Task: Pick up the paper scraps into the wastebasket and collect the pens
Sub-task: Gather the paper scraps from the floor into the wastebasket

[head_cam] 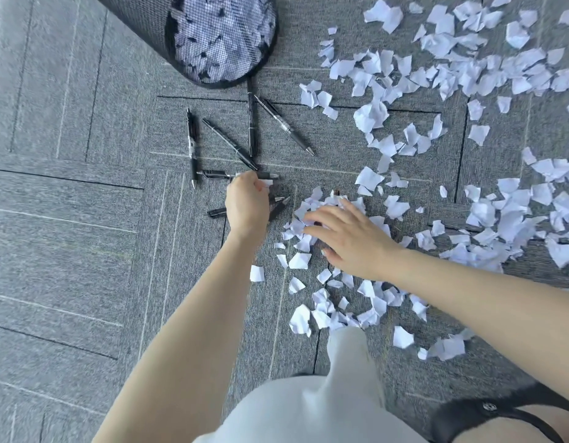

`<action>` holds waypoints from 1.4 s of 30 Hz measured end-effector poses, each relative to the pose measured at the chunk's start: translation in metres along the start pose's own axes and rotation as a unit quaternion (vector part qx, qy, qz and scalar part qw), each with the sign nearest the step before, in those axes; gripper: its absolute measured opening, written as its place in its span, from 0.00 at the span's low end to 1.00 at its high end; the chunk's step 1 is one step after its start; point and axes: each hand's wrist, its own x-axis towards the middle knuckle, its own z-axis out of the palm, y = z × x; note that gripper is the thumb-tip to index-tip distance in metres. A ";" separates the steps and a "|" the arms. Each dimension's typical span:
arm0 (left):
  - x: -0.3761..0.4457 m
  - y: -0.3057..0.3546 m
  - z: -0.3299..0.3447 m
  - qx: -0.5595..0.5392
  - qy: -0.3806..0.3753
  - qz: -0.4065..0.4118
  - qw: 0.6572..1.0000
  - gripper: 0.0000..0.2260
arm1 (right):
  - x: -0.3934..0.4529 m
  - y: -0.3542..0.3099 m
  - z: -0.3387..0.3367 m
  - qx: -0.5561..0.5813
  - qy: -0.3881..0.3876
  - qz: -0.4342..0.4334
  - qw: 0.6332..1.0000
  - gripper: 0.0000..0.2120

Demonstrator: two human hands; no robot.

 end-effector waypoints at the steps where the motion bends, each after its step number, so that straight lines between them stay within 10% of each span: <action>1: 0.001 -0.001 -0.001 0.002 0.003 -0.002 1.000 0.10 | 0.002 -0.001 0.000 -0.007 -0.009 0.002 1.000 0.25; 20: 0.004 -0.007 -0.001 0.083 0.029 0.111 0.990 0.06 | 0.012 -0.011 -0.007 -0.054 -0.063 0.025 0.996 0.28; 31: -0.088 0.000 0.011 -0.029 -0.171 0.142 0.974 0.07 | -0.054 0.066 -0.012 -0.165 -0.043 -0.024 0.985 0.20; 37: -0.115 -0.017 0.030 0.011 -0.054 0.157 0.986 0.14 | -0.013 0.047 -0.022 -0.058 0.088 0.009 0.994 0.21; 42: -0.126 -0.036 0.019 0.034 -0.025 0.115 0.992 0.14 | 0.034 0.023 -0.017 -0.064 0.010 -0.036 0.997 0.24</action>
